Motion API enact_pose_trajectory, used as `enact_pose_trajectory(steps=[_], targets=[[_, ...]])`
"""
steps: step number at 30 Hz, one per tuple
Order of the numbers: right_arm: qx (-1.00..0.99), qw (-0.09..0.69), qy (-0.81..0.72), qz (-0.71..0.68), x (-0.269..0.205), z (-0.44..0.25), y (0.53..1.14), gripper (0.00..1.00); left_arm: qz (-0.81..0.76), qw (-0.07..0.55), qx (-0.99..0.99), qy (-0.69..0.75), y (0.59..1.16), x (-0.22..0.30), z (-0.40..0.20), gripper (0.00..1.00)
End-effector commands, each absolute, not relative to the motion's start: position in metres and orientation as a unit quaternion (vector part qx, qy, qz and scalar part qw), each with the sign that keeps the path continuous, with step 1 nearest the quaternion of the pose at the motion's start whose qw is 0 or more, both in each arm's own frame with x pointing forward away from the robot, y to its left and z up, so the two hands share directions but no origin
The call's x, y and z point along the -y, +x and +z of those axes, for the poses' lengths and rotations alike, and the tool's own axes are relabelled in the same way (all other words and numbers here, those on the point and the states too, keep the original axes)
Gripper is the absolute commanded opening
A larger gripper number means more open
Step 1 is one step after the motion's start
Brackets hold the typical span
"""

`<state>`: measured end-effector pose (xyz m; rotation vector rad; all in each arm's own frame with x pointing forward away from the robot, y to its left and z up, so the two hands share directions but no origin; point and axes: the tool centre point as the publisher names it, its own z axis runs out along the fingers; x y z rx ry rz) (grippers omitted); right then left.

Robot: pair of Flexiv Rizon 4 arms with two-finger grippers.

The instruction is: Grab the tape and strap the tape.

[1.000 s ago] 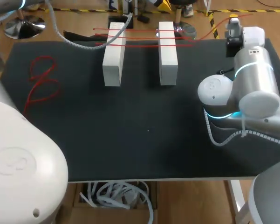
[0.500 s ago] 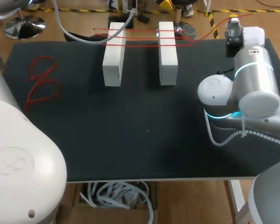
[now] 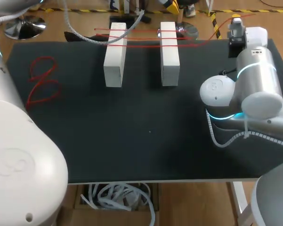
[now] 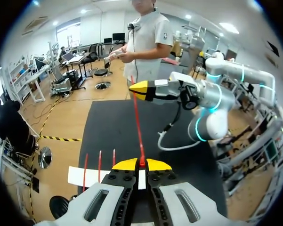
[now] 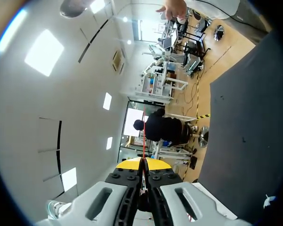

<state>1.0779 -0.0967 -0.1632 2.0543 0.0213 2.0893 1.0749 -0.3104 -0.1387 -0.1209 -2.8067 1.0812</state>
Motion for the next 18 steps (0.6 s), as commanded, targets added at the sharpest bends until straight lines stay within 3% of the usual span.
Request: enact_pose_trajectory(steps=[1,18], targets=[[-0.007,0.106,0.699,0.708,0.096,-0.162,1.078,0.0,0.325,0.059,0.943,-0.036,1.077,0.313,-0.131,0.0],[-0.007,0.106,0.699,0.708,0.096,-0.162,1.078,0.0,0.266,0.056,0.962,-0.035,1.075,0.325,-0.13,0.0]])
